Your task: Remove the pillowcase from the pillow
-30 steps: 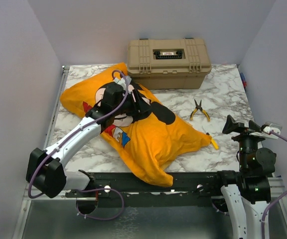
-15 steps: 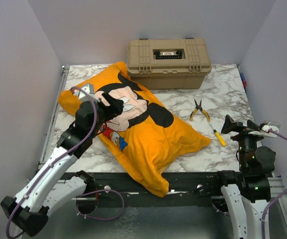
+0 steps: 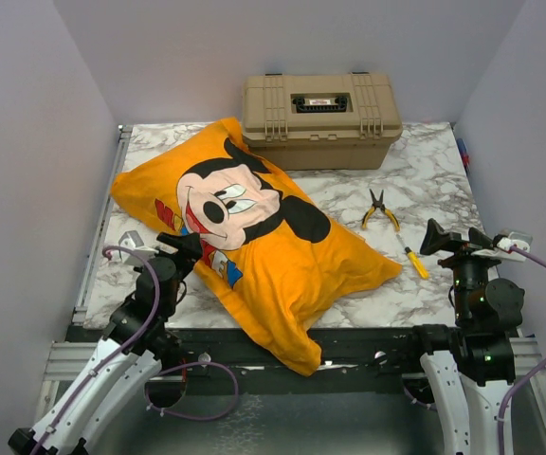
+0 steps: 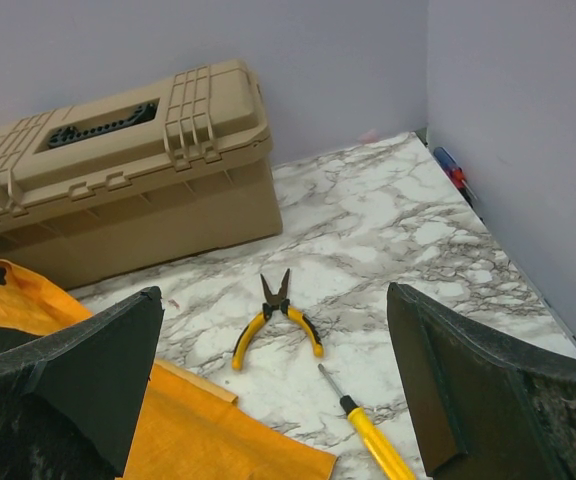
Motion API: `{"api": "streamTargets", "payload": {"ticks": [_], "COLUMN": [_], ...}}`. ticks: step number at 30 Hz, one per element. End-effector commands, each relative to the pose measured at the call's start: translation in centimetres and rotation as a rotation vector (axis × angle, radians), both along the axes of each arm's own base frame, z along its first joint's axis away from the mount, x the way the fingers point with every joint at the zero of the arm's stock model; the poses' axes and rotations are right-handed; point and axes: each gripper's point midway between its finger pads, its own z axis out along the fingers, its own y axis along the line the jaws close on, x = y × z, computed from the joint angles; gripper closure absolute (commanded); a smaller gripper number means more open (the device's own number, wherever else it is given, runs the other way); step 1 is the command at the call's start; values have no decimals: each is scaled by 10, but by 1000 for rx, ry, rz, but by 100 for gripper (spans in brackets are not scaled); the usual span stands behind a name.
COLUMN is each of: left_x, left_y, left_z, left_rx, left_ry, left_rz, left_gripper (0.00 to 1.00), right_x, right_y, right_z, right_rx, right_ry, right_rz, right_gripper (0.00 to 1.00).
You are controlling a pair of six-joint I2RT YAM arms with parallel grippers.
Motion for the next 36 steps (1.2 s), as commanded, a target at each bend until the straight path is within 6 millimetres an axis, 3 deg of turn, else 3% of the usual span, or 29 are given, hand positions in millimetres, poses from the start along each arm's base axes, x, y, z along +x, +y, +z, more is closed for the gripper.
{"api": "streamTargets", "payload": {"ticks": [1, 8, 12, 17, 21, 23, 28, 30, 31, 36], "left_x": [3, 9, 15, 24, 35, 41, 54, 55, 56, 49], "left_y": [-6, -30, -39, -53, -68, -73, -70, -65, -60, -33], "left_z": [-1, -32, -30, -43, -36, -28, 12, 31, 36, 78], "left_rx": [-163, -340, -353, -373, -326, -297, -220, -190, -171, -46], "left_ry": [-115, -150, -192, -164, -160, -173, -269, -310, -308, -323], "left_rz": [9, -57, -92, -123, -181, -200, -188, -168, -148, -65], "left_gripper": [19, 19, 19, 18, 20, 28, 66, 86, 100, 100], "right_x": [2, 2, 2, 2, 2, 2, 2, 1, 1, 1], "right_y": [5, 6, 6, 6, 6, 6, 6, 6, 6, 6], "right_z": [-1, -1, -1, -2, -2, -2, -2, -2, -2, -1], "right_rx": [-13, -15, -15, -15, -16, -16, -16, -15, -15, -14], "right_ry": [-2, 0, 0, 1, 2, 1, 3, 2, 2, -4], "right_rz": [28, 32, 35, 35, 33, 33, 35, 33, 32, 32], "right_gripper": [0, 0, 0, 0, 0, 0, 0, 0, 0, 0]}}
